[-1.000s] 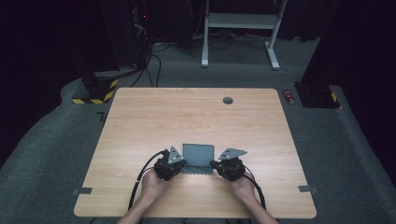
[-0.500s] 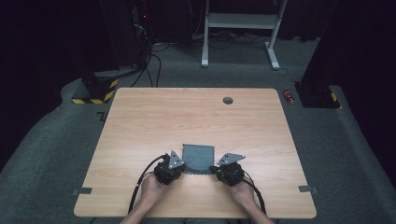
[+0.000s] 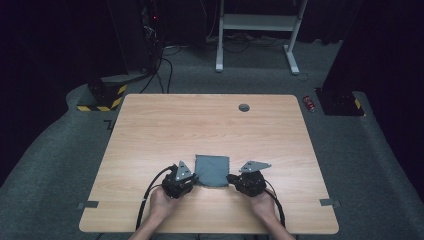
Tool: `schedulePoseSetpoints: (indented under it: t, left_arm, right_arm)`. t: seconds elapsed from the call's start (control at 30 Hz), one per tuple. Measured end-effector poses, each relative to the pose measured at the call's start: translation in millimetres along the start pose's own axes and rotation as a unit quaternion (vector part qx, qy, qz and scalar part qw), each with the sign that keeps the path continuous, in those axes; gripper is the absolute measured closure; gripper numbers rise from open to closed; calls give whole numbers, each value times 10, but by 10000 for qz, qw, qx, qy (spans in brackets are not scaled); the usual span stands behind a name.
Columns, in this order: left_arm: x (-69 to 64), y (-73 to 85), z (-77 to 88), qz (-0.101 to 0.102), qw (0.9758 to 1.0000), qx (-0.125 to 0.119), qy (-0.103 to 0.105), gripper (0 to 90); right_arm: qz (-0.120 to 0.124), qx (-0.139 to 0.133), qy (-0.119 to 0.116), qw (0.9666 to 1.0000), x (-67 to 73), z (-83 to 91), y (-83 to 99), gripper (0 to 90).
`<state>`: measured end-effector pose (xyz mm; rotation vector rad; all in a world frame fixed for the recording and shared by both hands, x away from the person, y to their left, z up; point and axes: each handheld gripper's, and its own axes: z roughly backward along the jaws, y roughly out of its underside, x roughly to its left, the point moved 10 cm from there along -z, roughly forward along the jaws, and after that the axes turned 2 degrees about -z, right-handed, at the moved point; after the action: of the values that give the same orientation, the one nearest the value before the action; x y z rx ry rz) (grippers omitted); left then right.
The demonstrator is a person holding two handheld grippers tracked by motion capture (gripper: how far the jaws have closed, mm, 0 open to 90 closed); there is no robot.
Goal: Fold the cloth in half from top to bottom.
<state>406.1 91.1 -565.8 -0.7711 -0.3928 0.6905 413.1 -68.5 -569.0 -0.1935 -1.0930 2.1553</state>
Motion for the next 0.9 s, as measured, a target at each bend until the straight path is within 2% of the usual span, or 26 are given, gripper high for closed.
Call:
schedulePoseSetpoints:
  t: [0.07,0.17,0.37,0.4,0.57,0.67,0.9]
  left_arm:
    - [31,-57,12,167,9998,-117,81,773]
    - [33,-80,-14,263,9995,-112,131,758]
    - [-7,-29,-141,246,9995,93,196,733]
    - [-11,-12,-152,243,9994,134,203,732]
    - [-13,50,-156,200,9994,187,197,715]
    - [8,78,-148,241,9994,209,161,704]
    - [2,140,-144,243,9993,269,3,643]
  right_arm:
    - [-27,-17,11,10000,-2,5,-26,847]
    - [36,-3,27,10000,20,-41,-57,847]
    - [70,164,53,9998,72,-192,-21,837]
    - [147,181,73,9997,77,-204,-17,833]
    - [291,246,152,9992,94,-202,5,808]
    - [308,280,211,9989,76,-204,34,790]
    - [306,342,491,9977,1,-173,117,680]
